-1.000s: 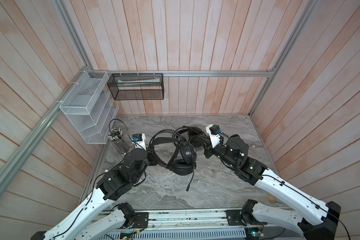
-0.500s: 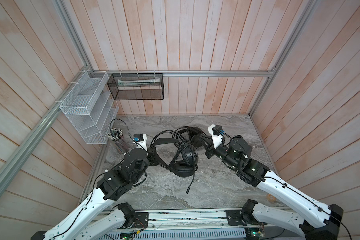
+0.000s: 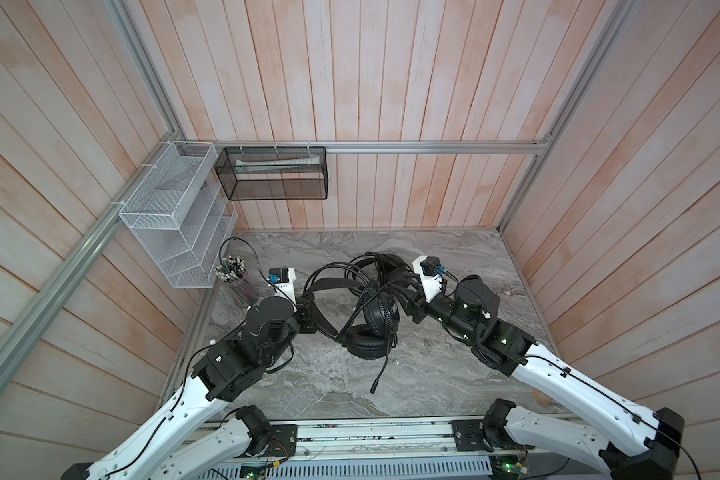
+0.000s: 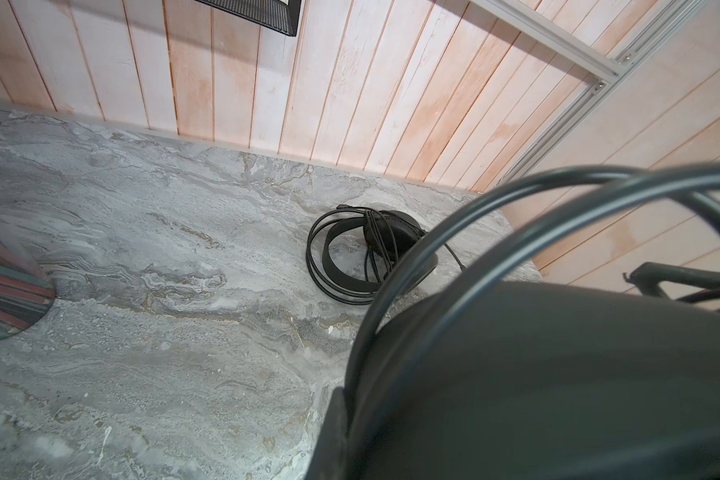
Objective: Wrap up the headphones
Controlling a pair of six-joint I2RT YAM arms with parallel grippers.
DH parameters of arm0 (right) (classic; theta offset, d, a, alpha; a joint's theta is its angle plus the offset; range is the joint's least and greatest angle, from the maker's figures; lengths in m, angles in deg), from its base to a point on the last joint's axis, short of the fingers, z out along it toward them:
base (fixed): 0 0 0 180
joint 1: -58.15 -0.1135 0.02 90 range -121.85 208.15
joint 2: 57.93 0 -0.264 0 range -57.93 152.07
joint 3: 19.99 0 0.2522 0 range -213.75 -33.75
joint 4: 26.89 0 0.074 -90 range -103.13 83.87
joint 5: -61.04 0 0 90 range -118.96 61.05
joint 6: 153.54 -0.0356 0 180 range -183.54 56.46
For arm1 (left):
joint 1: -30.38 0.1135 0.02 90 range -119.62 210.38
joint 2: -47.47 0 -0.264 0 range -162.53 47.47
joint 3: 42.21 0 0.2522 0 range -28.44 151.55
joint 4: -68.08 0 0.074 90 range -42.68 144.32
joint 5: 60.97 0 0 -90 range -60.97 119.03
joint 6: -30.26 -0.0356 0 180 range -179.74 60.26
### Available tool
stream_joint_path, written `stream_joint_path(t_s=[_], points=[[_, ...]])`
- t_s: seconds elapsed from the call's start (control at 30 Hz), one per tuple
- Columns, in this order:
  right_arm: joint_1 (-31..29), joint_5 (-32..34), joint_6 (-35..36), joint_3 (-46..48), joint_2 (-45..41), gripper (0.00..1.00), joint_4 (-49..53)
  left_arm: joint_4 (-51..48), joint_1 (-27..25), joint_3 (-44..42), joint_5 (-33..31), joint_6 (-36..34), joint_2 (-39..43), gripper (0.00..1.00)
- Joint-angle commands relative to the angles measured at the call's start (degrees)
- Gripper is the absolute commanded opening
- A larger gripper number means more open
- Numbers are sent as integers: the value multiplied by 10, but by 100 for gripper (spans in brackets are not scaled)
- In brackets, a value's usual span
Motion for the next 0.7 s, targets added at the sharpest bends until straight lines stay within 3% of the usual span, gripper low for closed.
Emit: stream_joint_path(t_s=[0.0,0.17,0.37,0.5,0.6,0.67], points=[[3,42,-9,9,-8,54,8,50,-1,23,3,23,5,0],[3,125,-21,18,-24,63,29,43,-1,30,-1,15,-5,0],[7,152,-19,26,-63,72,70,41,-1,21,-7,4,-16,0],[15,276,-45,31,-71,80,127,42,0,13,-17,-3,-23,0],[61,326,-76,22,-66,82,175,44,0,7,-20,-3,-31,0],[104,312,-97,20,-71,83,188,35,1,7,-19,16,-47,0]])
